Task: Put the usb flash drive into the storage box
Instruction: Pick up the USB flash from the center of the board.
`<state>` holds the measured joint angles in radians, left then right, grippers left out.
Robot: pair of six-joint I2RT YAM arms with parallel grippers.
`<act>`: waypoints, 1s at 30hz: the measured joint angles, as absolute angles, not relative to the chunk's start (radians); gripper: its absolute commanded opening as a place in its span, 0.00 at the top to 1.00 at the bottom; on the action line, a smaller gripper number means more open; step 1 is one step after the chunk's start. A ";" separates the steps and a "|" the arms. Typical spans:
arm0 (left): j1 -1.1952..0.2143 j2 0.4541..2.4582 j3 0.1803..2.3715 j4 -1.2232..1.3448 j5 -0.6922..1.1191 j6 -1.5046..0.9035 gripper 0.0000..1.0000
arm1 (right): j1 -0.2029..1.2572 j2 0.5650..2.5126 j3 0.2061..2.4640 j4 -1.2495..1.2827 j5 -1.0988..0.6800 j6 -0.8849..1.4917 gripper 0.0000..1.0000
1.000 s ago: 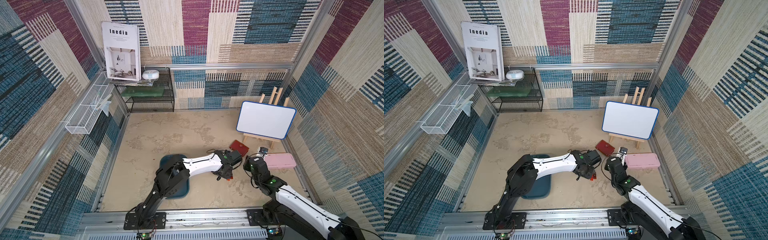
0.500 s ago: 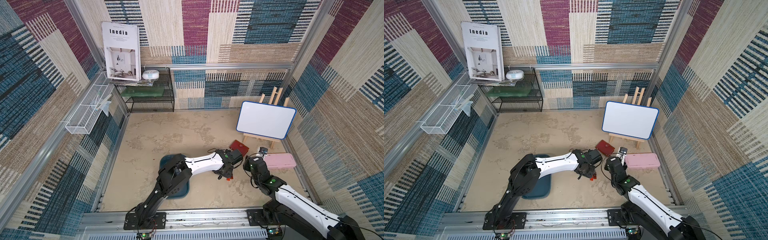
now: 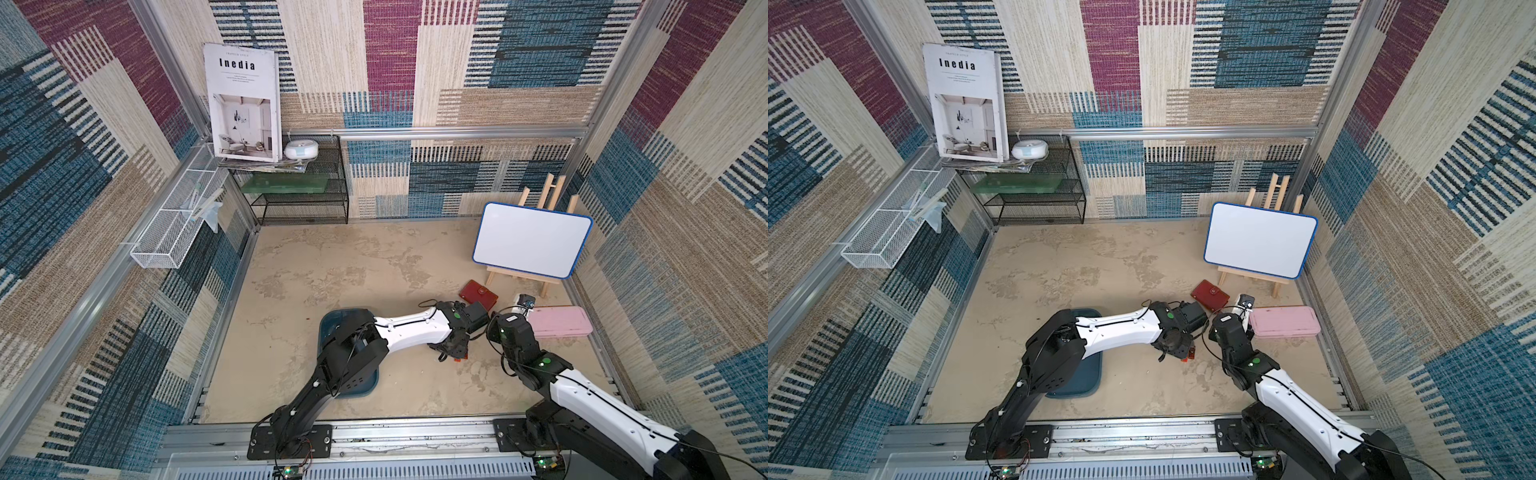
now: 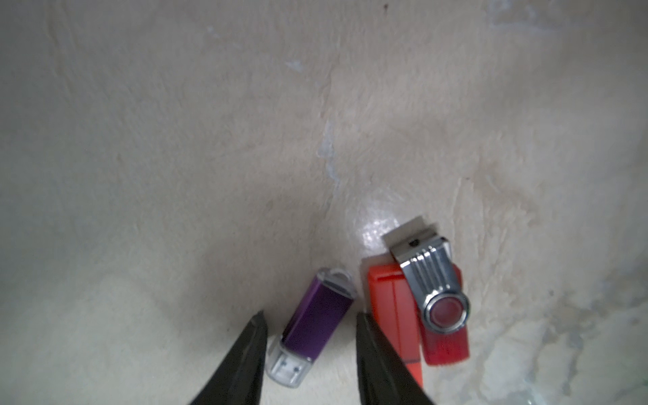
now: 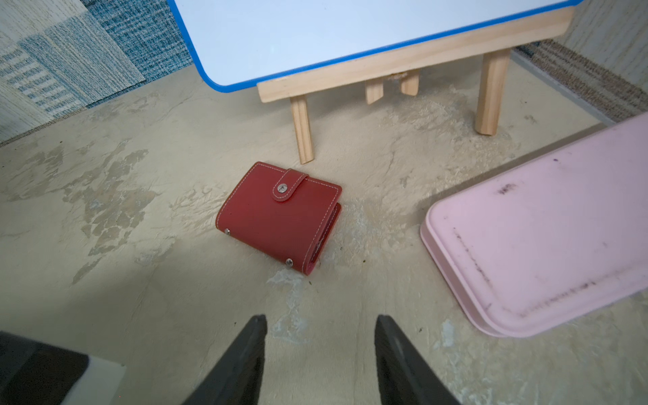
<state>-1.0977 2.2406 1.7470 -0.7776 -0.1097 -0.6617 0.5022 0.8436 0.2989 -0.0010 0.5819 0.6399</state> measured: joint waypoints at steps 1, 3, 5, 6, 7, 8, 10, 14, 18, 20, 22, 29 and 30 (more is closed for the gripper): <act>-1.098 2.241 1.747 -0.778 -0.112 -0.662 0.58 | 0.502 0.844 0.299 -0.001 0.582 0.640 0.45; -1.098 2.241 1.747 -0.780 -0.115 -0.661 0.61 | 0.502 0.844 0.299 -0.001 0.582 0.640 0.45; -1.098 2.242 1.747 -0.784 -0.125 -0.647 0.66 | 0.502 0.844 0.299 -0.001 0.582 0.640 0.45; -1.099 2.243 1.746 -0.786 -0.131 -0.647 0.68 | 0.502 0.844 0.299 -0.001 0.582 0.640 0.45; -1.099 2.243 1.744 -0.788 -0.133 -0.643 0.68 | 0.502 0.844 0.299 -0.001 0.582 0.640 0.45; -1.099 2.243 1.743 -0.788 -0.133 -0.639 0.68 | 0.502 0.844 0.299 -0.001 0.582 0.640 0.45; -1.099 2.247 1.747 -0.791 -0.132 -0.624 0.68 | 0.502 0.844 0.299 -0.001 0.582 0.640 0.45; -1.098 2.259 1.763 -0.804 -0.130 -0.600 0.71 | 0.502 0.844 0.299 -0.001 0.582 0.640 0.45; -1.098 2.267 1.766 -0.807 -0.123 -0.590 0.73 | 0.502 0.843 0.299 -0.001 0.582 0.640 0.45; -1.097 2.270 1.766 -0.806 -0.122 -0.590 0.75 | 0.502 0.843 0.299 -0.001 0.582 0.640 0.45; -1.096 2.273 1.769 -0.805 -0.121 -0.589 0.80 | 0.502 0.843 0.299 -0.001 0.582 0.640 0.44; -1.095 2.256 1.758 -0.790 -0.120 -0.587 0.87 | 0.502 0.843 0.299 -0.001 0.582 0.640 0.44; -1.095 2.248 1.750 -0.783 -0.122 -0.588 0.88 | 0.502 0.843 0.299 -0.001 0.582 0.641 0.44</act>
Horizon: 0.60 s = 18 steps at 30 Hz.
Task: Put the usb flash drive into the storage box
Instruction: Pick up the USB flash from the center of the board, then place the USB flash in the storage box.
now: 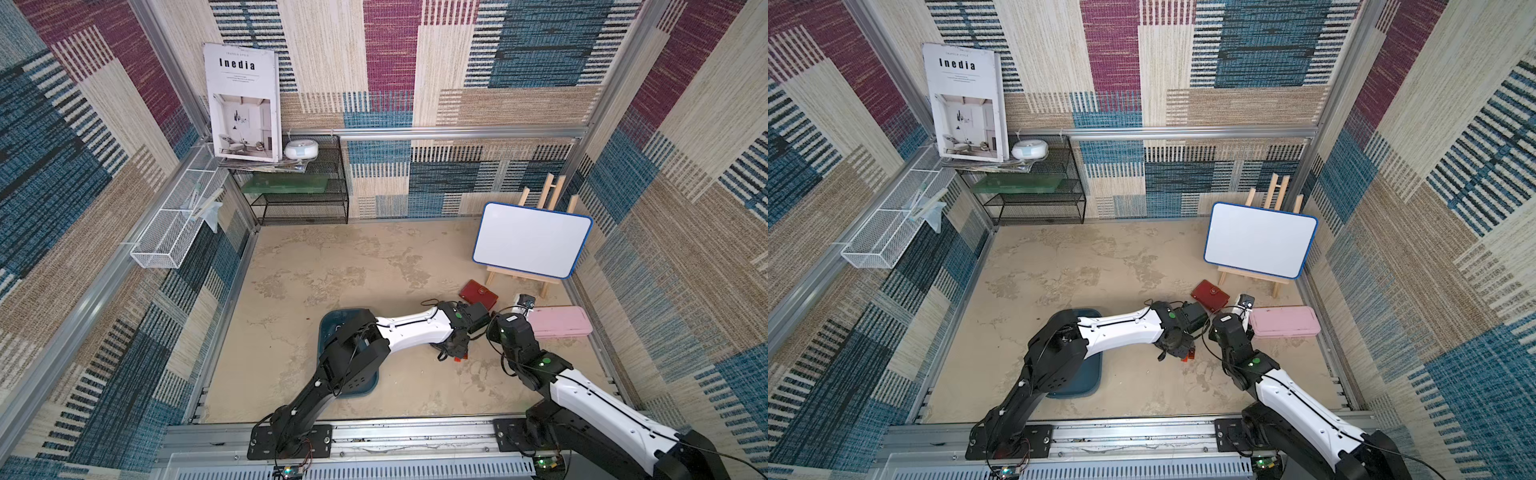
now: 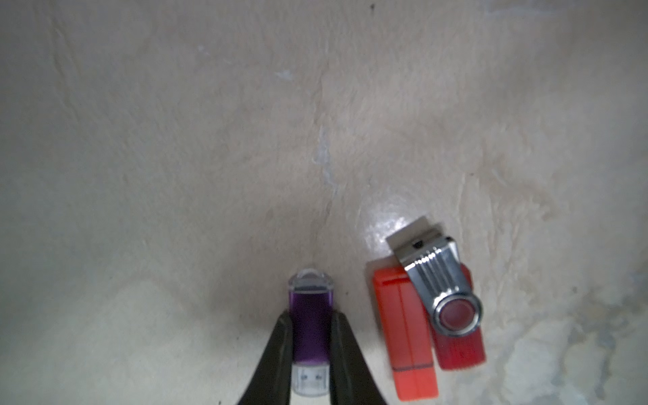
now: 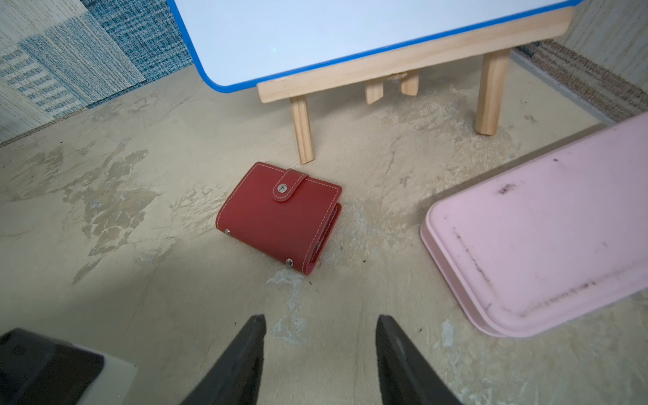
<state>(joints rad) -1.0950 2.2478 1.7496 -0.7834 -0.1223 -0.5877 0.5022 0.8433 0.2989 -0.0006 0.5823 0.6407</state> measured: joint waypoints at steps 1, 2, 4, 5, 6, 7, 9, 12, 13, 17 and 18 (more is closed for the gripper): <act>-1.095 2.240 1.743 -0.781 -0.124 -0.587 0.89 | 0.502 0.843 0.299 -0.001 0.582 0.641 0.44; -1.094 2.231 1.734 -0.774 -0.124 -0.588 0.89 | 0.502 0.843 0.299 -0.001 0.582 0.641 0.44; -1.092 2.210 1.714 -0.784 -0.128 -0.589 0.90 | 0.502 0.843 0.299 0.000 0.582 0.641 0.44; -1.091 2.192 1.701 -0.792 -0.128 -0.591 0.90 | 0.502 0.843 0.299 0.000 0.582 0.641 0.44; -1.090 2.169 1.689 -0.793 -0.130 -0.591 0.91 | 0.502 0.843 0.299 0.000 0.582 0.641 0.44; -1.090 2.143 1.676 -0.792 -0.132 -0.592 0.91 | 0.502 0.843 0.299 0.001 0.582 0.641 0.44; -1.092 2.085 1.650 -0.789 -0.134 -0.595 0.91 | 0.502 0.843 0.299 0.003 0.582 0.641 0.44; -1.095 1.986 1.595 -0.778 -0.137 -0.603 0.91 | 0.502 0.843 0.299 0.007 0.582 0.641 0.44; -1.095 1.954 1.575 -0.779 -0.141 -0.607 0.91 | 0.502 0.843 0.299 0.009 0.582 0.641 0.44; -1.097 1.798 1.467 -0.774 -0.169 -0.632 0.90 | 0.502 0.844 0.299 0.013 0.581 0.641 0.44; -1.098 1.752 1.431 -0.775 -0.182 -0.643 0.90 | 0.502 0.844 0.299 0.013 0.581 0.641 0.44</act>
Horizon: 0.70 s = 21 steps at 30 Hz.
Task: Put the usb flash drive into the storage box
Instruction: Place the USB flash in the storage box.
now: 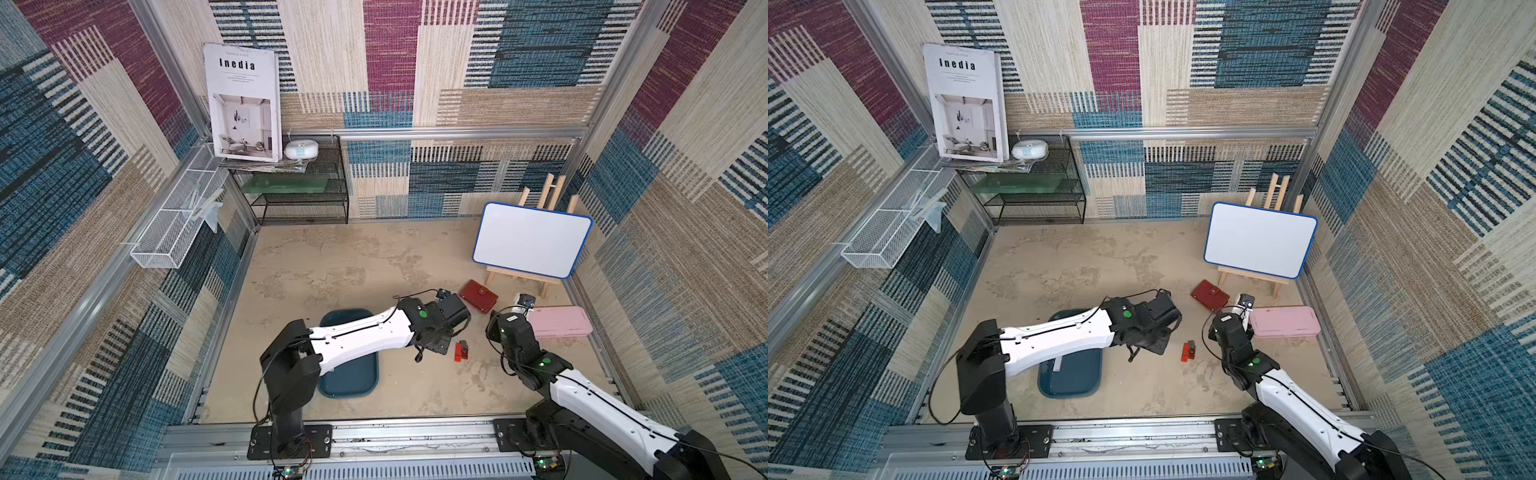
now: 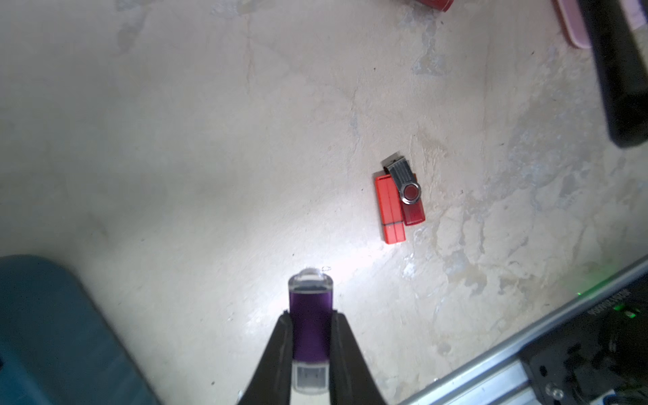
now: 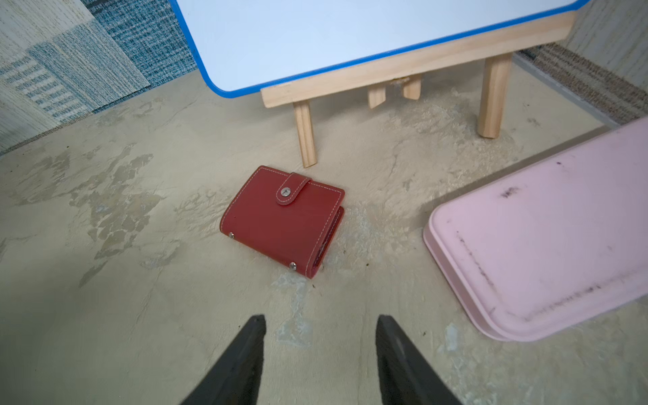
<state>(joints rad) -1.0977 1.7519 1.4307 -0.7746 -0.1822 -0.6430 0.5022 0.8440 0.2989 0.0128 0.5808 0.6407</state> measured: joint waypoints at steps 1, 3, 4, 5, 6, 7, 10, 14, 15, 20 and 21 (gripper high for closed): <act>-1.098 1.718 1.402 -0.780 -0.192 -0.650 0.90 | 0.502 0.844 0.299 0.013 0.581 0.641 0.44; -1.098 1.631 1.324 -0.791 -0.225 -0.672 0.90 | 0.502 0.844 0.299 0.013 0.579 0.641 0.44; -1.096 1.591 1.286 -0.799 -0.242 -0.681 0.90 | 0.502 0.844 0.299 0.013 0.579 0.641 0.44; -1.093 1.545 1.244 -0.817 -0.260 -0.696 0.90 | 0.502 0.844 0.299 0.013 0.579 0.641 0.44; -1.090 1.502 1.204 -0.827 -0.278 -0.709 0.89 | 0.502 0.844 0.299 0.013 0.579 0.641 0.44; -1.085 1.461 1.166 -0.840 -0.293 -0.722 0.89 | 0.502 0.845 0.299 0.013 0.579 0.641 0.44; -1.055 1.325 1.050 -0.874 -0.327 -0.760 0.88 | 0.502 0.849 0.299 0.014 0.578 0.640 0.44; -0.978 1.190 0.906 -0.896 -0.343 -0.790 0.88 | 0.502 0.852 0.299 0.016 0.578 0.640 0.44; -0.958 1.170 0.879 -0.897 -0.342 -0.797 0.88 | 0.502 0.853 0.299 0.017 0.578 0.640 0.44; -0.858 1.126 0.749 -0.864 -0.294 -0.804 0.88 | 0.502 0.857 0.299 0.019 0.578 0.640 0.44; -0.841 1.137 0.735 -0.852 -0.285 -0.804 0.88 | 0.502 0.857 0.299 0.020 0.578 0.640 0.44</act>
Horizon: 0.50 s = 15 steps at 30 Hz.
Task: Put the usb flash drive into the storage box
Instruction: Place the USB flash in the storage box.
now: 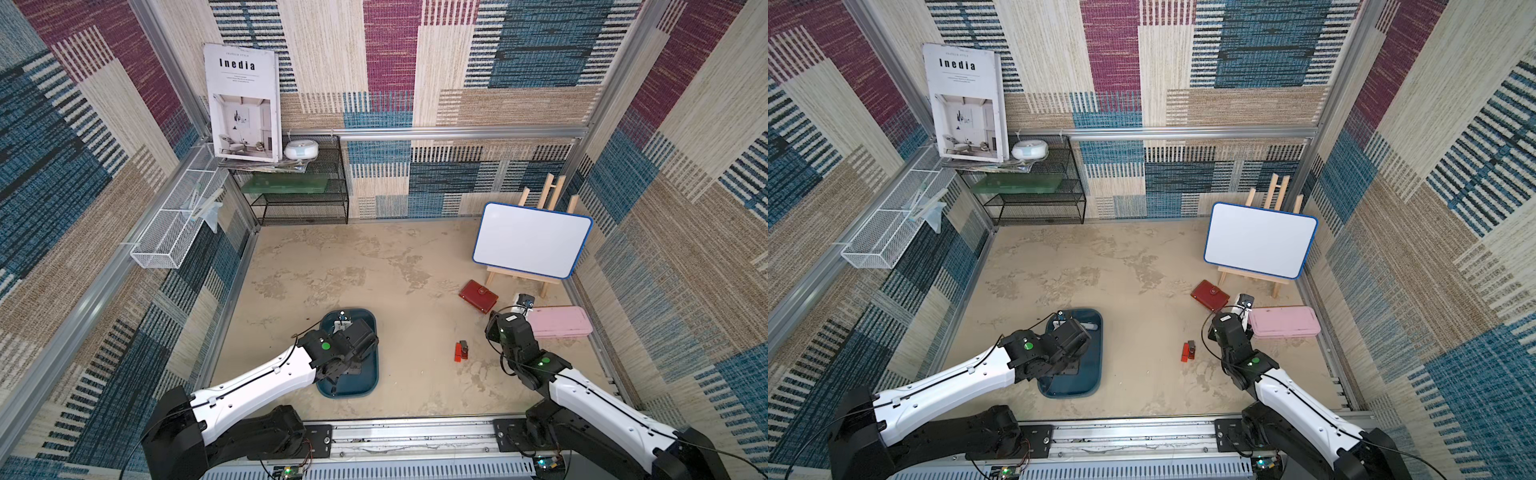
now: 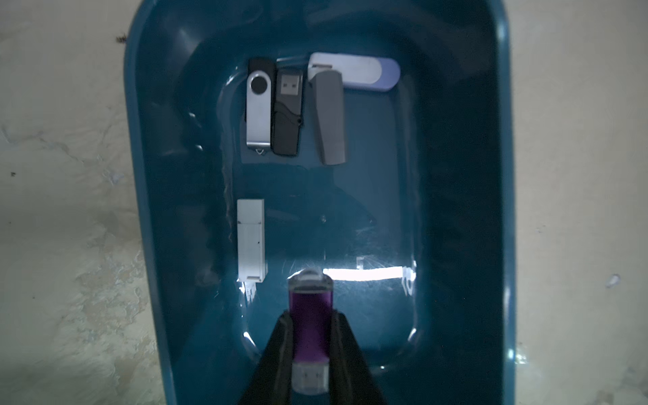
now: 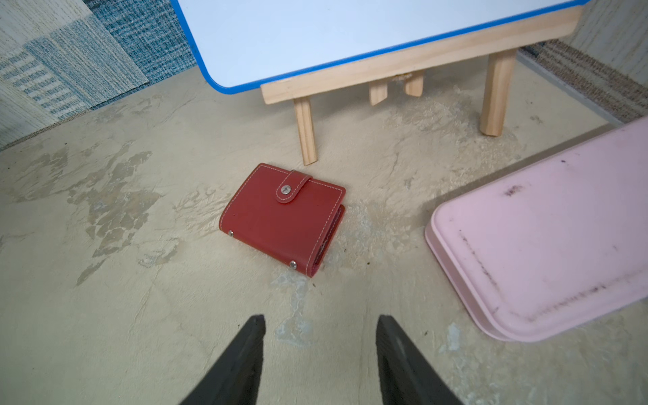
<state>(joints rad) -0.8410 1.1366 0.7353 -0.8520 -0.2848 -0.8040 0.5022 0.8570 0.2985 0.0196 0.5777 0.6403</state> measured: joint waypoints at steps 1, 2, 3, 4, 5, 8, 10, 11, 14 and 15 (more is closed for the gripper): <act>-0.827 1.154 0.727 -0.837 -0.273 -0.803 0.88 | 0.502 0.858 0.299 0.020 0.578 0.640 0.44; -0.818 1.169 0.723 -0.823 -0.262 -0.799 0.88 | 0.502 0.859 0.299 0.020 0.578 0.640 0.44; -0.808 1.191 0.721 -0.807 -0.256 -0.797 0.88 | 0.502 0.860 0.299 0.020 0.578 0.640 0.44; -0.802 1.213 0.721 -0.792 -0.250 -0.794 0.88 | 0.502 0.861 0.299 0.020 0.578 0.640 0.44; -0.800 1.229 0.722 -0.781 -0.242 -0.792 0.88 | 0.502 0.862 0.299 0.020 0.577 0.640 0.44; -0.789 1.273 0.725 -0.743 -0.228 -0.781 0.88 | 0.502 0.861 0.299 0.020 0.578 0.640 0.44; -0.779 1.295 0.723 -0.725 -0.221 -0.781 0.88 | 0.502 0.861 0.299 0.020 0.578 0.640 0.44; -0.774 1.303 0.722 -0.719 -0.220 -0.781 0.88 | 0.502 0.861 0.299 0.020 0.578 0.640 0.44; -0.760 1.319 0.712 -0.707 -0.217 -0.780 0.87 | 0.502 0.861 0.299 0.020 0.577 0.640 0.44; -0.753 1.323 0.708 -0.704 -0.217 -0.778 0.87 | 0.502 0.861 0.299 0.020 0.577 0.640 0.44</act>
